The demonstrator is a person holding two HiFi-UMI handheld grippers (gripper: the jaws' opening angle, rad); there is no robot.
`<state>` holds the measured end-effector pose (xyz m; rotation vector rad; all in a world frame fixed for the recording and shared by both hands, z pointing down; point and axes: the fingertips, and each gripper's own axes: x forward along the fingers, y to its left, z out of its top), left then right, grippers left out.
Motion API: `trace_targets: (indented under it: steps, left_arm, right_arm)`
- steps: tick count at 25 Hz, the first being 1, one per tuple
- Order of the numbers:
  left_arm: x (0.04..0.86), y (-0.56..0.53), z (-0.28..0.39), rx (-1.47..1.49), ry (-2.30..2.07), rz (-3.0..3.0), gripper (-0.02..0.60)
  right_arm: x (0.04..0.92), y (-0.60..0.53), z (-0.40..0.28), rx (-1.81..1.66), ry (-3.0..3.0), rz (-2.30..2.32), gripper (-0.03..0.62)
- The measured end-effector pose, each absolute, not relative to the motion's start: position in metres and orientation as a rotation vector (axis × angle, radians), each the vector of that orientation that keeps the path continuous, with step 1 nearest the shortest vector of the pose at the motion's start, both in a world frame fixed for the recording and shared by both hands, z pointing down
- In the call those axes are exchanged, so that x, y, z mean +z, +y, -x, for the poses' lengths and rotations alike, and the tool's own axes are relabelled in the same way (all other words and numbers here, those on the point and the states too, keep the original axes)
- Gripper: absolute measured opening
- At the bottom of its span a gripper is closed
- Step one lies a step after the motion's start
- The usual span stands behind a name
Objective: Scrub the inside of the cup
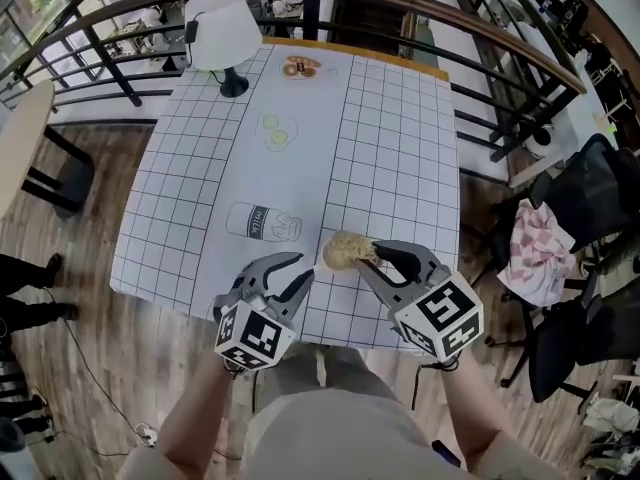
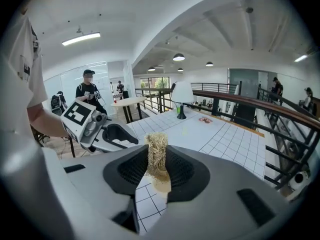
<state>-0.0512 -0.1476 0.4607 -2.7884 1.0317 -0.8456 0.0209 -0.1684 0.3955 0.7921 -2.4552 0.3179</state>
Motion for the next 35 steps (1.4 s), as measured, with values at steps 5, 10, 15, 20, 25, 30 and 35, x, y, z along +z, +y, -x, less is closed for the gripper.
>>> trace_targets:
  steps: [5, 10, 15, 20, 25, 30, 35]
  left_arm:
    - [0.53, -0.143, 0.037, -1.075, 0.886, 2.725, 0.114]
    - [0.576, -0.154, 0.024, -1.152, 0.883, 2.799, 0.114]
    - [0.609, -0.166, 0.015, -1.191, 0.852, 2.858, 0.114]
    - [0.61, -0.168, 0.014, -1.129, 0.839, 2.928, 0.101]
    - [0.615, -0.166, 0.015, -1.113, 0.828, 2.976, 0.067]
    - [0.615, -0.167, 0.015, -1.102, 0.836, 2.992, 0.063]
    - [0.614, -0.165, 0.015, -1.094, 0.822, 2.989, 0.063]
  right_arm:
    - [0.441, -0.181, -0.019, 0.363, -2.391, -0.723, 0.103]
    - [0.478, -0.187, -0.021, 0.422, -2.367, -0.678, 0.103]
    - [0.506, -0.193, -0.021, 0.41, -2.324, -0.656, 0.103]
    - [0.523, -0.195, -0.017, 0.377, -2.283, -0.613, 0.103]
    - [0.528, -0.198, -0.018, 0.272, -2.228, -0.577, 0.103]
    - [0.53, -0.201, -0.012, 0.207, -2.147, -0.49, 0.103]
    - [0.539, -0.198, -0.003, 0.104, -2.036, -0.367, 0.103]
